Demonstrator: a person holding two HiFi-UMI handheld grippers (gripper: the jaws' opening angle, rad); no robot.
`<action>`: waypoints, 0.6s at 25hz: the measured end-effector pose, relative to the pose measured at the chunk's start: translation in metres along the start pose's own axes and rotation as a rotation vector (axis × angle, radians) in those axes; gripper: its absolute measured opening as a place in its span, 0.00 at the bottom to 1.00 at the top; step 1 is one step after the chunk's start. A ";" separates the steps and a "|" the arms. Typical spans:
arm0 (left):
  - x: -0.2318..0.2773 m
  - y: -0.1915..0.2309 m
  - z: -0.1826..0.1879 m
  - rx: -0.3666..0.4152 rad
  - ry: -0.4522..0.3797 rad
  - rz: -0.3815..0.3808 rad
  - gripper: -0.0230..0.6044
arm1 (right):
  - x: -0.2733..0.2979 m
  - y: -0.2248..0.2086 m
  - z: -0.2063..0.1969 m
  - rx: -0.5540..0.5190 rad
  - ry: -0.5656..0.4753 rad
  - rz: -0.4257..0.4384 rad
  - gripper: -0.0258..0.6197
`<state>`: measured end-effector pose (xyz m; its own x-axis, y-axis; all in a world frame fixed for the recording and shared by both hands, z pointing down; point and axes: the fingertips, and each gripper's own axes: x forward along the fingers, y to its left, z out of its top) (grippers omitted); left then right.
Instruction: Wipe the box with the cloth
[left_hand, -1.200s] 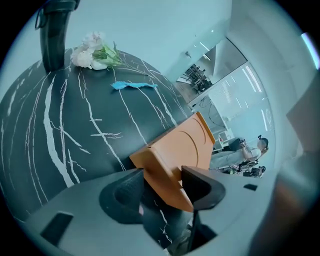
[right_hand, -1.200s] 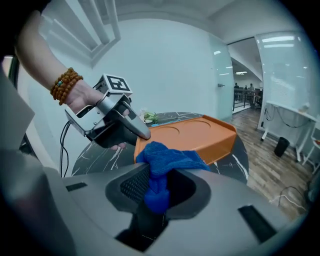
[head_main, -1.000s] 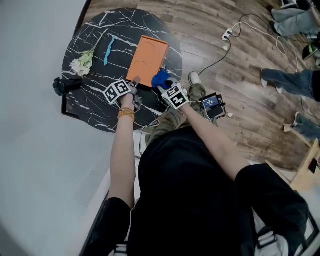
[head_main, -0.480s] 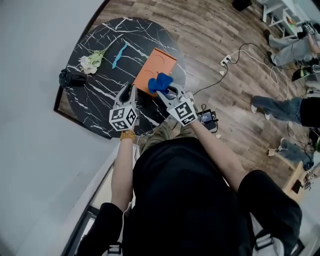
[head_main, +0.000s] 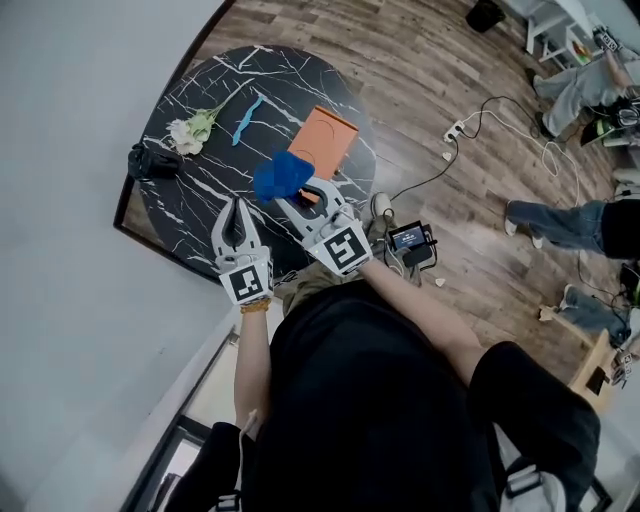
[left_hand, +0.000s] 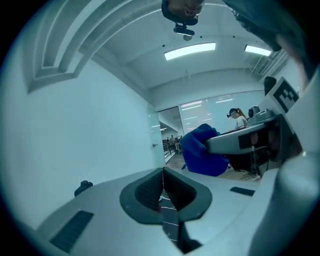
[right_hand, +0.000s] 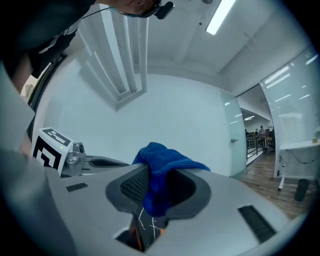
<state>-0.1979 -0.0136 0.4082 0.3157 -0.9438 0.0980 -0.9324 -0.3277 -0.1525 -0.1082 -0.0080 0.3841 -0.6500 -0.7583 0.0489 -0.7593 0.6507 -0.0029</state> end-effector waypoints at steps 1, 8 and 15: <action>-0.002 0.003 0.000 0.004 0.000 0.008 0.05 | 0.002 0.001 -0.001 0.000 -0.004 0.000 0.17; -0.010 0.002 -0.002 0.007 0.008 0.023 0.05 | -0.001 0.000 -0.004 -0.024 -0.008 -0.011 0.17; -0.017 -0.001 -0.003 -0.004 -0.003 0.029 0.05 | -0.004 0.008 -0.004 -0.032 0.007 -0.008 0.17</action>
<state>-0.2027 0.0032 0.4100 0.2890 -0.9531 0.0902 -0.9419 -0.2999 -0.1512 -0.1109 0.0005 0.3876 -0.6434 -0.7635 0.0553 -0.7633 0.6454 0.0297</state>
